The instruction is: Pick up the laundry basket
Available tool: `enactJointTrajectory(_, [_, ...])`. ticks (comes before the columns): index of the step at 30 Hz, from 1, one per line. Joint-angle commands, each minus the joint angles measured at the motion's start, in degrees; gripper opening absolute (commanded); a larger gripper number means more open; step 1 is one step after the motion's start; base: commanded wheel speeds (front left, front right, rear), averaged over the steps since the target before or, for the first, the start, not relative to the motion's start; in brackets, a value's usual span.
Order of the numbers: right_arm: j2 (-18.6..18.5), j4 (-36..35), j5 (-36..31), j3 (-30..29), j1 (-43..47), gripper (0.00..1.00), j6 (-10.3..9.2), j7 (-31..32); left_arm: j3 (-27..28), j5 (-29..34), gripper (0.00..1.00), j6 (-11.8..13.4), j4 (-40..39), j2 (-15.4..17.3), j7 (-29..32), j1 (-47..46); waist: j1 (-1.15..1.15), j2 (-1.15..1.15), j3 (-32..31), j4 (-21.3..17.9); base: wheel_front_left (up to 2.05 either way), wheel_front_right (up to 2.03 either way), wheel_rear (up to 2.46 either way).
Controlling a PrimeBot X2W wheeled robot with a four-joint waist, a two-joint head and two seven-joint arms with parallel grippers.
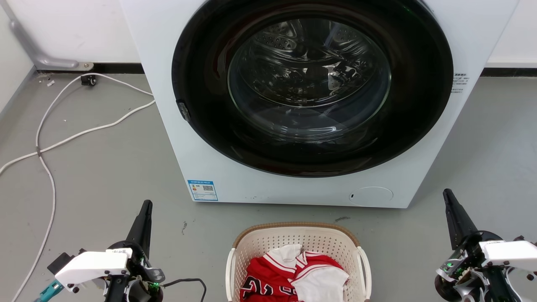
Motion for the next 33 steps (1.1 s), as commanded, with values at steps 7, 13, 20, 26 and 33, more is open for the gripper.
enactJointTrajectory(7, [0.21,0.07,-0.26,-0.12,-0.63,0.00,0.00,0.23,0.23,0.17,0.00,-0.11,0.08,-0.06,0.31,-0.57,0.00,0.00,0.00,0.00,0.00,0.00,0.00])
enactJointTrajectory(13, [0.22,0.08,-0.30,-0.15,-0.63,0.00,0.00,0.26,0.29,0.24,0.00,-0.11,0.07,-0.10,0.37,-0.58,0.00,0.00,0.00,0.00,0.00,0.00,0.00])
enactJointTrajectory(20, [0.24,0.07,-0.33,-0.17,-0.64,0.00,0.00,0.27,0.35,0.33,0.00,-0.11,0.07,-0.16,0.35,-0.58,0.00,0.00,0.00,0.00,0.00,0.00,0.00])
enactJointTrajectory(26, [0.10,0.38,-0.01,-0.05,0.27,1.00,0.00,0.03,0.12,0.11,1.00,0.01,0.38,-0.21,0.09,0.23,0.00,0.00,0.00,0.00,0.00,0.00,0.00])
enactJointTrajectory(33, [0.27,0.82,-0.44,0.89,1.90,1.00,0.00,-1.31,-0.36,0.72,1.00,0.01,0.83,-0.53,-1.27,1.93,0.00,0.00,0.02,-0.01,0.00,0.00,0.00])
